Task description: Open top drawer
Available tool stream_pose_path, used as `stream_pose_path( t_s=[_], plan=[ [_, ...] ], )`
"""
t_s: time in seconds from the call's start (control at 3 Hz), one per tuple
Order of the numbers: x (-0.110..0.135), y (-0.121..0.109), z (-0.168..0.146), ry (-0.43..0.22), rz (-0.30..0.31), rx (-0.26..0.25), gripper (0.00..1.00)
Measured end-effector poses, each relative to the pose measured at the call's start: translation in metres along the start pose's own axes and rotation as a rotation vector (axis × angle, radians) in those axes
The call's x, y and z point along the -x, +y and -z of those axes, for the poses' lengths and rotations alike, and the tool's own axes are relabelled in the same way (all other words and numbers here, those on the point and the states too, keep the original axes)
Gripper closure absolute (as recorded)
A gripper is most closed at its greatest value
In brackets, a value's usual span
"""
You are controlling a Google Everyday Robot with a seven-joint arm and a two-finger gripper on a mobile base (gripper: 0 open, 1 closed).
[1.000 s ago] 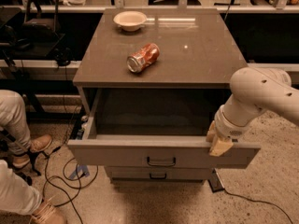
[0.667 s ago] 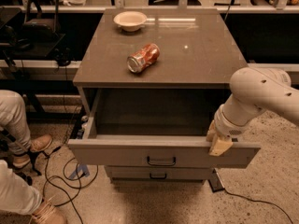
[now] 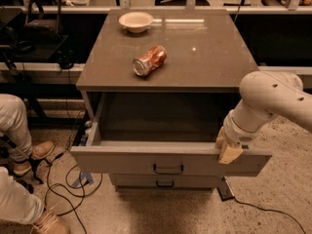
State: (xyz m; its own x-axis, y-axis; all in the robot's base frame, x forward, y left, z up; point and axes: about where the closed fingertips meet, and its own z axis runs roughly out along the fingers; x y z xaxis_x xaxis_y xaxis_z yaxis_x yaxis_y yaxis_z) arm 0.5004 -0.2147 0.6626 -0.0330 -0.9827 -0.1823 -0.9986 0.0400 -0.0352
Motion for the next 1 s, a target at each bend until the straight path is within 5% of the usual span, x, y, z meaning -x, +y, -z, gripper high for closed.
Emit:
stream_pose_path(
  t_s=[0.67, 1.0],
  plan=[
    [-0.006, 0.013, -0.001, 0.002, 0.010, 0.020, 0.01],
    [-0.012, 0.023, -0.001, 0.014, -0.001, 0.034, 0.00]
  ],
)
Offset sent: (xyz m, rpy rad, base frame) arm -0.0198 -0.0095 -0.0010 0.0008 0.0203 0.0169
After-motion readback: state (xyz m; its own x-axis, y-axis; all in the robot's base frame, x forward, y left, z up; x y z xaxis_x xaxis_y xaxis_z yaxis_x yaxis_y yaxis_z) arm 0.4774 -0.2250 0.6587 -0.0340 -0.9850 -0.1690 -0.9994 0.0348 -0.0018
